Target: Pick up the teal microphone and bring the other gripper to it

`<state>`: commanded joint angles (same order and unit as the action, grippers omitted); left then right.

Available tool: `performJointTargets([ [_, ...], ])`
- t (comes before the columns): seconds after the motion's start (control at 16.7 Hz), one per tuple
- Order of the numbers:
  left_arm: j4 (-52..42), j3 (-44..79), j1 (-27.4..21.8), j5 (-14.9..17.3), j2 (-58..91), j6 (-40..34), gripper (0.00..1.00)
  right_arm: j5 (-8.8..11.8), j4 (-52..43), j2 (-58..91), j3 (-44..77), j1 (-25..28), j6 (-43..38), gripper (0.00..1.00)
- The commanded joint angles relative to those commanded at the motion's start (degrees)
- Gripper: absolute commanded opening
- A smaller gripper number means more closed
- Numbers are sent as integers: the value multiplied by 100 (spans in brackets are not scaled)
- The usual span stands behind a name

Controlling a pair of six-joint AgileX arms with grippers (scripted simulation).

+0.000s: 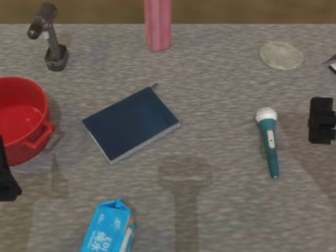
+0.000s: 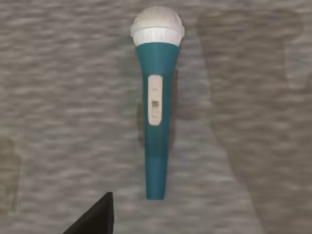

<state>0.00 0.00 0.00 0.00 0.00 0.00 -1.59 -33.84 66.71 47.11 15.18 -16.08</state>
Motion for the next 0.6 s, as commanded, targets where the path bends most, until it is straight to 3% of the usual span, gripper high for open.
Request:
performJointTargets([
  [0.3, 0, 0, 0, 0, 0, 0, 100, -65, -1179, 2533, 1668, 520, -566, 100],
  [0.6, 0, 0, 0, 0, 0, 0, 100, -86, -1811, 3880, 2615, 817, -883, 100],
])
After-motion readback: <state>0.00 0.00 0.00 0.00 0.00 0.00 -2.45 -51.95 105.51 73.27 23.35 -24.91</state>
